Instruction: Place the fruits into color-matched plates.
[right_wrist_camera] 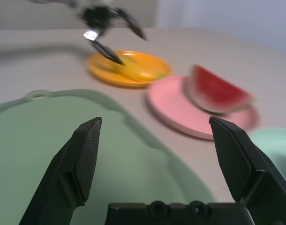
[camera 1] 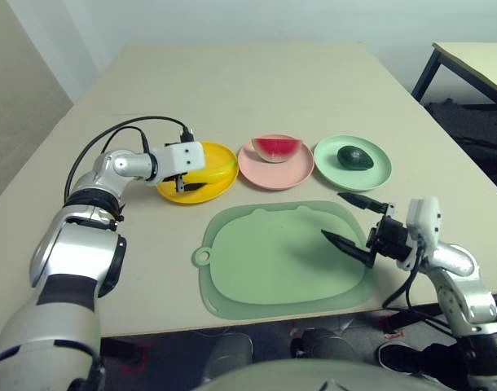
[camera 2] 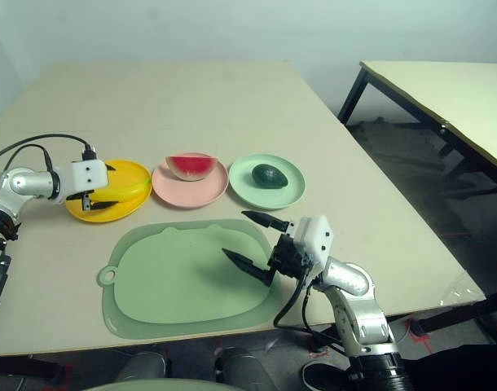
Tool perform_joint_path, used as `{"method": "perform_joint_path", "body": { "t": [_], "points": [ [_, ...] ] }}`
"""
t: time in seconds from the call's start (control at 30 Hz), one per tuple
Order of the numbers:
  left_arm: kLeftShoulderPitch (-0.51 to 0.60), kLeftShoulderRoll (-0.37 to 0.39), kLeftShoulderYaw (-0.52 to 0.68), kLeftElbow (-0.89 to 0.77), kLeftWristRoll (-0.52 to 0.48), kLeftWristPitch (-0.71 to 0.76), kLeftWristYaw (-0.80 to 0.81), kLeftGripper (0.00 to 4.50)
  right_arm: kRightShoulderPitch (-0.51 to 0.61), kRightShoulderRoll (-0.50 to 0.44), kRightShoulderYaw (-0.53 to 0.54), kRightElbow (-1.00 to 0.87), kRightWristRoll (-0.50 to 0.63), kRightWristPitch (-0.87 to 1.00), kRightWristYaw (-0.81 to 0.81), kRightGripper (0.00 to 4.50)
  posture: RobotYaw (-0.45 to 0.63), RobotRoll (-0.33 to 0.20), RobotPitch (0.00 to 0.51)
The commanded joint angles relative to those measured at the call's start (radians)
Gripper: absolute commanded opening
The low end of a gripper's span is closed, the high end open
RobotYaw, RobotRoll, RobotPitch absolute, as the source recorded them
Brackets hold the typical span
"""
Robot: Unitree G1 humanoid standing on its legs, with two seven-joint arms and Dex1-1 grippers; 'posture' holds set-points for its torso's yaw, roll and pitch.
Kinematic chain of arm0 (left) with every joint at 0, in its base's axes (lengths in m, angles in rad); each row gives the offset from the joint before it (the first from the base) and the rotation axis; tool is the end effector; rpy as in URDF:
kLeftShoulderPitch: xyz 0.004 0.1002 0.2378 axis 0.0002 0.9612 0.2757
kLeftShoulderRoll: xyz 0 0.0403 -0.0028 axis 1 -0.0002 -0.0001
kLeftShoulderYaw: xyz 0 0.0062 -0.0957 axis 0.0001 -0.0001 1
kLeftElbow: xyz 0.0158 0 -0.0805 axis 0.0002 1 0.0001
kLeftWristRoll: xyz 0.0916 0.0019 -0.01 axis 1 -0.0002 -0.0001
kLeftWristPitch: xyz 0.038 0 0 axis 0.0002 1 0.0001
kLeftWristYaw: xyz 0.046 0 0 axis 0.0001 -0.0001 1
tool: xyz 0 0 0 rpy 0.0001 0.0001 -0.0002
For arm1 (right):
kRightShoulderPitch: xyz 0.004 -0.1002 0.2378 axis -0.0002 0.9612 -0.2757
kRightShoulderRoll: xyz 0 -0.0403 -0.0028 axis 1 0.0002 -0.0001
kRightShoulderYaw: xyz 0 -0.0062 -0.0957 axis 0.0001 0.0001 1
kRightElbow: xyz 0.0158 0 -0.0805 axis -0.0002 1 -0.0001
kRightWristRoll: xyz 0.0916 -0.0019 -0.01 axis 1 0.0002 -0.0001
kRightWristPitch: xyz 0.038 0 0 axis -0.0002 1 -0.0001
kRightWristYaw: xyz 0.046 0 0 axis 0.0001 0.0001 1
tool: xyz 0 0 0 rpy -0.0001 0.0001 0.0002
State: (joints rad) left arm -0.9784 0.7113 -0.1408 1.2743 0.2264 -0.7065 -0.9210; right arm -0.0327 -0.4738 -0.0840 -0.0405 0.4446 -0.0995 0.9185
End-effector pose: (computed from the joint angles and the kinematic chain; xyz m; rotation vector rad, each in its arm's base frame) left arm 0.3112 0.2901 0.1784 0.9675 0.0882 -0.8036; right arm 0.2001 -0.2418 0.0973 -0.1233 -0.1744 0.8680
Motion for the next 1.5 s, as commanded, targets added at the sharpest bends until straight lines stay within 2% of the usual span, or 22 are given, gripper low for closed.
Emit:
{"method": "perform_joint_path", "body": {
  "t": [0.03,0.13,0.23,0.37,0.5,0.6,0.7,0.8,0.87,0.97,1.13,1.5],
  "points": [
    [-0.009,0.022,0.165,-0.037,-0.185,0.148,-0.042,4.48,-0.029,-0.005,-0.094,0.050,0.033,0.028,-0.070,4.50,0.05,0.000,0.016],
    [0.038,0.084,0.298,-0.100,-0.316,0.288,-0.046,4.48,-0.034,-0.006,-0.178,0.087,0.063,0.053,-0.126,4.50,0.06,0.000,0.008],
    [0.138,0.115,0.418,-0.230,-0.443,0.423,-0.032,4.48,-0.010,-0.005,-0.220,0.096,0.074,0.059,-0.141,4.50,0.06,0.000,0.001],
    [0.387,0.103,0.548,-0.496,-0.567,0.562,0.041,4.48,0.029,0.011,-0.250,0.154,0.064,0.032,-0.148,4.50,0.06,0.000,0.000],
    [0.656,0.020,0.670,-0.791,-0.673,0.670,0.162,4.48,0.050,0.014,-0.252,0.259,0.028,-0.062,-0.110,4.50,0.06,0.000,0.000],
    [0.851,-0.071,0.759,-0.981,-0.738,0.729,0.265,4.48,0.070,0.027,-0.265,0.293,0.039,-0.106,-0.091,4.50,0.06,0.000,0.000],
    [1.009,-0.156,0.801,-1.096,-0.770,0.753,0.318,4.48,0.136,0.048,-0.251,0.251,0.071,-0.105,-0.042,4.50,0.07,0.000,0.000],
    [1.142,-0.235,0.791,-1.141,-0.753,0.730,0.335,4.48,0.233,0.055,-0.234,0.240,0.063,-0.132,0.020,4.50,0.07,0.000,0.000],
    [1.173,-0.259,0.789,-1.152,-0.754,0.723,0.347,4.48,0.227,0.044,-0.258,0.314,0.045,-0.176,0.024,4.50,0.07,0.000,0.000],
    [1.191,-0.279,0.785,-1.137,-0.747,0.704,0.354,4.48,0.155,0.014,-0.315,0.482,0.028,-0.262,0.000,4.50,0.06,0.000,0.000],
    [1.182,-0.270,0.770,-1.095,-0.729,0.680,0.352,4.48,0.033,-0.028,-0.373,0.724,0.004,-0.389,-0.046,4.50,0.06,0.000,0.000],
    [1.169,-0.248,0.763,-1.029,-0.703,0.646,0.343,4.48,-0.073,-0.086,-0.396,0.928,0.005,-0.475,-0.039,4.50,0.05,0.000,0.000]
  ]
}}
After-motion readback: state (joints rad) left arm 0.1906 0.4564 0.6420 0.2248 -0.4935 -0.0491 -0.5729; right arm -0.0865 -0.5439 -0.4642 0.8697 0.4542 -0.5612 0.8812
